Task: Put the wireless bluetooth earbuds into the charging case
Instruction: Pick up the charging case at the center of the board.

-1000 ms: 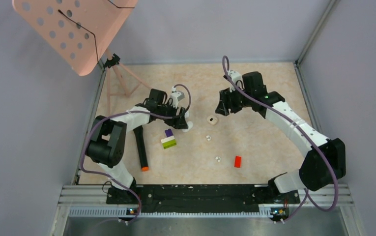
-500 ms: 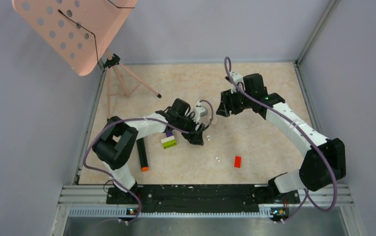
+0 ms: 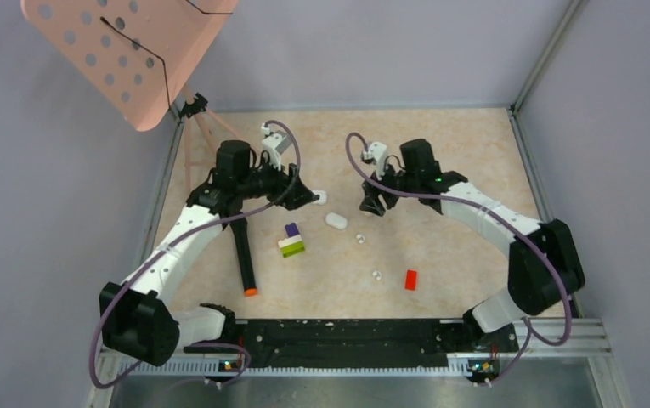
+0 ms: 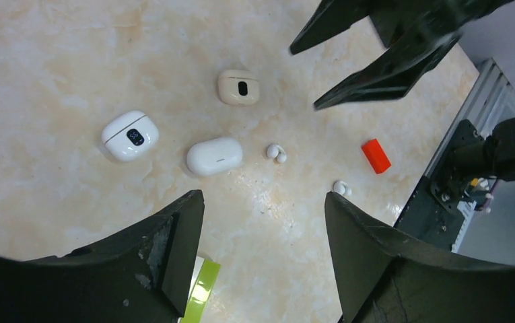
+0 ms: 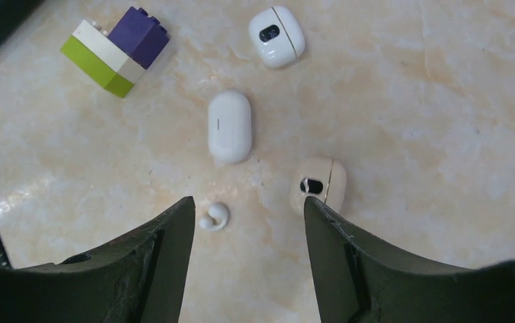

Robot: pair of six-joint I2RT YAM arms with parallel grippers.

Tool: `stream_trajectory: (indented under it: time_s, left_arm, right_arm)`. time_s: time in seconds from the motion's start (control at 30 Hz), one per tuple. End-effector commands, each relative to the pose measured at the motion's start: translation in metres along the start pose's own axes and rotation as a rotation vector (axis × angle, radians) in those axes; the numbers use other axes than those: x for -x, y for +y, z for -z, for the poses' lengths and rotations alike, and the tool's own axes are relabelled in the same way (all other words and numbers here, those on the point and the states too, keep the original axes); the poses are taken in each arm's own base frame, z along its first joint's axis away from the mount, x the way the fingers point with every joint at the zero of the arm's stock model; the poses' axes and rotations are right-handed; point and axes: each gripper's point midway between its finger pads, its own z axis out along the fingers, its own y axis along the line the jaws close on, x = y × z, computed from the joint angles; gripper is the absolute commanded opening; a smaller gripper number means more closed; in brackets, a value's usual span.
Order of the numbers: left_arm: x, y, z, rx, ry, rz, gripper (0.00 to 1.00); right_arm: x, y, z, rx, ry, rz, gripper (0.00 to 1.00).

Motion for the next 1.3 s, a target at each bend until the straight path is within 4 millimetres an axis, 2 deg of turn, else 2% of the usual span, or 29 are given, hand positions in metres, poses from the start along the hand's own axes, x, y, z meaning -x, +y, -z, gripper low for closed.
stream_trajectory:
  time_s: [0.0, 0.13, 0.23, 0.3, 0.5, 0.67, 0.87, 1.03, 1.1, 1.27]
  left_arm:
    - [0.006, 0.016, 0.004, 0.119, -0.054, 0.102, 0.72]
    - [-0.007, 0.043, 0.012, 0.21, -0.071, 0.156, 0.78]
    - [-0.015, 0.066, 0.021, 0.286, -0.091, 0.24, 0.82]
    - [-0.016, 0.075, 0.027, 0.309, -0.108, 0.266, 0.82]
    - [-0.017, 0.078, 0.034, 0.323, -0.132, 0.277, 0.82]
    - [-0.016, 0.081, 0.038, 0.335, -0.141, 0.288, 0.82]
    - [-0.014, 0.087, 0.039, 0.343, -0.155, 0.308, 0.81]
    - [-0.012, 0.088, 0.035, 0.33, -0.157, 0.316, 0.8]
    - [-0.011, 0.089, 0.033, 0.322, -0.157, 0.318, 0.8]
    - [-0.011, 0.09, 0.023, 0.277, -0.145, 0.321, 0.79]
  right_arm:
    - [0.012, -0.006, -0.054, -0.051, 0.031, 0.167, 0.6]
    - [-0.001, 0.002, -0.091, -0.012, 0.13, 0.201, 0.6]
    - [-0.001, 0.003, -0.107, -0.028, 0.16, 0.221, 0.62]
    - [-0.001, 0.008, -0.114, -0.02, 0.172, 0.233, 0.63]
    - [-0.028, 0.018, -0.131, -0.006, 0.274, 0.24, 0.63]
    - [-0.045, 0.019, -0.135, -0.008, 0.333, 0.239, 0.63]
    - [-0.059, 0.017, -0.13, -0.024, 0.384, 0.247, 0.62]
    - [-0.066, 0.017, -0.126, -0.009, 0.4, 0.277, 0.43]
    - [-0.066, 0.017, -0.126, -0.006, 0.397, 0.287, 0.38]
    - [-0.05, 0.013, -0.122, -0.031, 0.338, 0.359, 0.27]
